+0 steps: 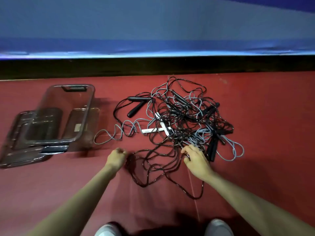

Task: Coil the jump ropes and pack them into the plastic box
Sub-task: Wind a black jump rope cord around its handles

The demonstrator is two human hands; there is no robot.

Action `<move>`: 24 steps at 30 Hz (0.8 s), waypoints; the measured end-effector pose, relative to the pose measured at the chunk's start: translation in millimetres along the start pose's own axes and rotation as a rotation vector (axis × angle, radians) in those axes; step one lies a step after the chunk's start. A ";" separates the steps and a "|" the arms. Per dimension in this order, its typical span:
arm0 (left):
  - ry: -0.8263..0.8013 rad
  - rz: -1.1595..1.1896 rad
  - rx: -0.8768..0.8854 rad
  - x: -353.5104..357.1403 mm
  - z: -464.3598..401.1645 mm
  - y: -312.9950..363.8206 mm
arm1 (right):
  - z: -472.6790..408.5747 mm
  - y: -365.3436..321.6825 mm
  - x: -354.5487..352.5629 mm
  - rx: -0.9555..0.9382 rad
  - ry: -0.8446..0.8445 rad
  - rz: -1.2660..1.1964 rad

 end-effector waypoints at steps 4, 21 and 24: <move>-0.108 -0.085 -0.034 19.1 13.5 -3.0 | 2.1 -2.2 4.1 -0.033 -0.013 0.109; -0.046 -0.697 0.031 -2.2 29.0 2.8 | 6.9 9.4 9.9 -0.006 -0.085 0.189; -0.095 -0.697 -0.001 -2.5 27.4 -3.6 | 7.9 11.5 9.5 0.014 -0.093 0.193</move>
Point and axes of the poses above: each hand's wrist, its own z-axis away from the middle knuckle, its own x-axis out of the palm, y = z × x, the point moved 9 cm from there along -z, towards the middle knuckle, and after that the axes turned 6 degrees about y, right-handed, at the moved point
